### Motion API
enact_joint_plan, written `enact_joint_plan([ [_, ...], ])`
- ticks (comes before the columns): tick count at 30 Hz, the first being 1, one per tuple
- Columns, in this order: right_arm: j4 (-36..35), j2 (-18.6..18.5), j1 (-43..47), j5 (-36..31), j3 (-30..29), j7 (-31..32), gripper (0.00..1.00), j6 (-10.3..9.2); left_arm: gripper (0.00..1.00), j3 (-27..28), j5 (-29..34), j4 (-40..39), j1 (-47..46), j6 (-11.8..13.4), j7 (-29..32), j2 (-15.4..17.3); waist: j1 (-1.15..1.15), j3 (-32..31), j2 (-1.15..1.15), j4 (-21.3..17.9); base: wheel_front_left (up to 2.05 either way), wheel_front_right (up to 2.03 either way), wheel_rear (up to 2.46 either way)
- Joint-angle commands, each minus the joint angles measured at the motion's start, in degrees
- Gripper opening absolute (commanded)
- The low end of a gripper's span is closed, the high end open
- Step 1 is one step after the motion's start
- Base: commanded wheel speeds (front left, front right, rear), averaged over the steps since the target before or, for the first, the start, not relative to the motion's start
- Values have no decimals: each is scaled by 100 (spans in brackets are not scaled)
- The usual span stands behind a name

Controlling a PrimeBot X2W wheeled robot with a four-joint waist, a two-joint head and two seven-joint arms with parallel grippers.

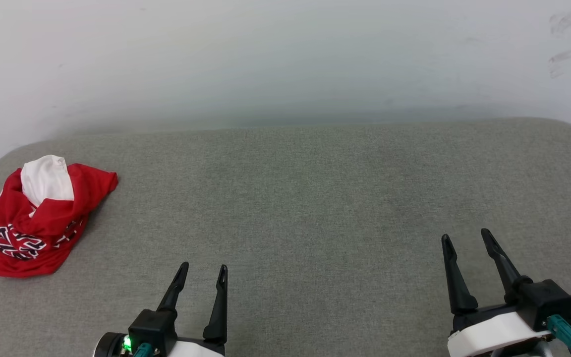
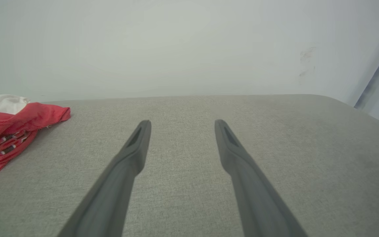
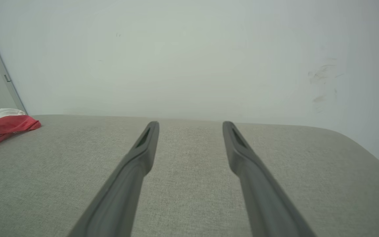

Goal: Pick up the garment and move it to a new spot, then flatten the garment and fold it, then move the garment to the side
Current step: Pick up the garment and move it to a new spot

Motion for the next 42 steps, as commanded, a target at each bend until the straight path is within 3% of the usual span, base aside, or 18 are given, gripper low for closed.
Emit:
enact_joint_plan([
  [1, -25, 9, 16, 38, 24, -12, 100, -2, 100, 25, -94, -26, -51, 18, -16, -5, 0, 0, 0, 35, 0, 0, 0],
  [9, -55, 9, 91, 42, 142, -12, 100, -2, 100, 110, -181, -38, -38, 1, -16, -5, 0, -43, 0, 421, 0, 0, 0],
  [13, -82, 10, 136, 53, 215, -12, 100, -2, 100, 210, -373, -64, 14, 67, -16, -5, 0, -57, 0, 741, 0, 0, 0],
  [33, -42, 9, 185, 157, 577, -12, 100, -2, 100, 334, -80, -136, 173, -98, -16, -5, 0, -115, 0, 2379, 0, 0, 0],
  [42, -48, 9, 151, 165, 632, -12, 100, -2, 100, 360, 68, -242, 200, -129, -16, -5, 0, -129, 0, 2591, 0, 0, 0],
])
